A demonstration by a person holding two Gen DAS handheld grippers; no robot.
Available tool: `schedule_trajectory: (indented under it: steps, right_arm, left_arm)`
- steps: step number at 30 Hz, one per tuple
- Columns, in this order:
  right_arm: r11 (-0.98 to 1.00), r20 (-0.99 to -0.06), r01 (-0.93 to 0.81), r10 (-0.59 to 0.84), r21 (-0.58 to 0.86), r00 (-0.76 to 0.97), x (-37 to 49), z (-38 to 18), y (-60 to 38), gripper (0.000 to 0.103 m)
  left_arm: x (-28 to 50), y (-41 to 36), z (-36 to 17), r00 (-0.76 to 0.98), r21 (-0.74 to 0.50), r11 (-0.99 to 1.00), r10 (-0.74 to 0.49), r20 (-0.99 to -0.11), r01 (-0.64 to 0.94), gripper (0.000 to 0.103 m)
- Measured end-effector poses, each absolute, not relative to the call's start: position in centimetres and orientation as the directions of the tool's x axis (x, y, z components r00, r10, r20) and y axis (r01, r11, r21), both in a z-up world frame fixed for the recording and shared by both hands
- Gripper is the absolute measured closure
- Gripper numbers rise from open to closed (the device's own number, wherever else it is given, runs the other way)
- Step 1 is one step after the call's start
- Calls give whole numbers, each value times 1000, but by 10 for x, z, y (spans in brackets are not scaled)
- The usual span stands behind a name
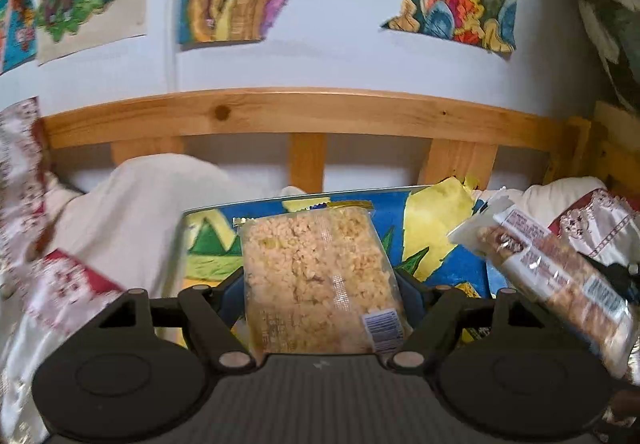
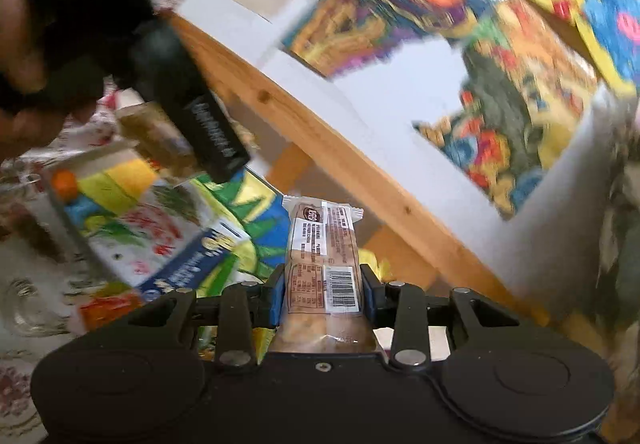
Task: Organize snacks
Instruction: 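Carry the puffed-rice bar into the tray with the left tool while the right tool carries the bread pack there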
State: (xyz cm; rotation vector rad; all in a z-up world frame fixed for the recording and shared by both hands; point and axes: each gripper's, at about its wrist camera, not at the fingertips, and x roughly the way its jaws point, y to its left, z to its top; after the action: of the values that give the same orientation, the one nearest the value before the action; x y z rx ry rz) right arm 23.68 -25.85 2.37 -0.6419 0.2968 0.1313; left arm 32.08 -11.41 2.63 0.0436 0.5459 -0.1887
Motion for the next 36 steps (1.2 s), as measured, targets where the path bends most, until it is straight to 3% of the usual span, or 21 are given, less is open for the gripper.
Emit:
schedule_trajectory:
  steps: [5,13,30,36]
  right_arm:
    - [870,-398,-195,-1,-453,917,276,8,-281,65]
    - [893,-454,-204,-1,-402,891,307,-22,-284,65]
    - [870,-495,-275,42,-408,868,317,-50,-258,64]
    - [894,-505,-262,48,-362,862,319,-49,-262,49]
  left_arm:
    - [343,-129,5,815,3,978,-171,-553,207,24]
    - [360,-128,-21,786,7,981,-150,-600,193,24]
    - [362,-128,-43,746,49,984,-95,-660,169,24]
    - [364,-116,-41,721,-58,992,-124,-682,115,17]
